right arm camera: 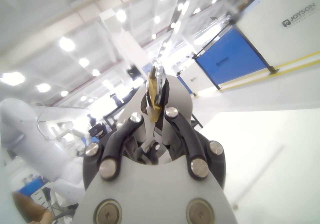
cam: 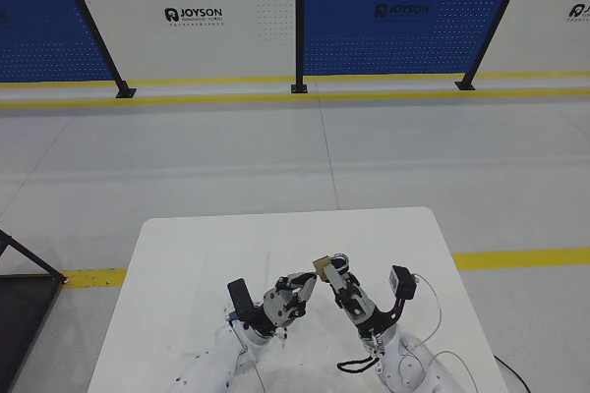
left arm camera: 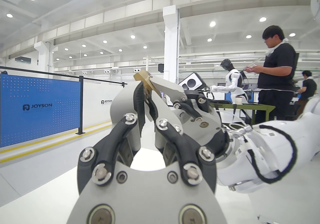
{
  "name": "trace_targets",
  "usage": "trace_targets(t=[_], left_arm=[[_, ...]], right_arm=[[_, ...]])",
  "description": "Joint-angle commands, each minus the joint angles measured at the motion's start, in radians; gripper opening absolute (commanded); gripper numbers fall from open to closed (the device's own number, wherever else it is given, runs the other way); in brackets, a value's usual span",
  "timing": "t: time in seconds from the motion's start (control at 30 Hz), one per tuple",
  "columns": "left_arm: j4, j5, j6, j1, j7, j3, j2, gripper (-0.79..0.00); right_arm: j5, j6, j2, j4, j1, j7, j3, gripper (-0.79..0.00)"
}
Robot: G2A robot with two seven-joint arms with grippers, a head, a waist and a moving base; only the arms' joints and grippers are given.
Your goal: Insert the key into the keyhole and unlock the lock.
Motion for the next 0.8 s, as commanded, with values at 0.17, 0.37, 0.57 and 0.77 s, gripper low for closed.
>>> trace_targets(t=[0.17, 0.37, 0.57, 0.77], left_arm=[[-0.005, -0.002, 0.004, 0.004, 0.007, 0.000, 0.006, -0.785], [-0.009, -0.086, -0.109, 0.010, -0.033, 0.012, 0.008, -0.785], [-0.014, -0.180, -0.212, 0.011, -0.150, 0.008, 0.013, -0.785], [-0.033, -0.308, -0.344, 0.023, -0.266, 0.000, 0.021, -0.785]], right_arm=[[0.006, 0.002, 0.002, -0.007, -0.005, 0.022, 0.009, -0.785], [-0.004, -0.001, 0.002, -0.011, -0.007, 0.024, 0.016, -0.785], [-0.020, -0.003, 0.001, -0.011, -0.008, 0.018, 0.019, -0.785], [-0.033, 0.000, -0.001, -0.012, -0.011, 0.012, 0.021, -0.785]])
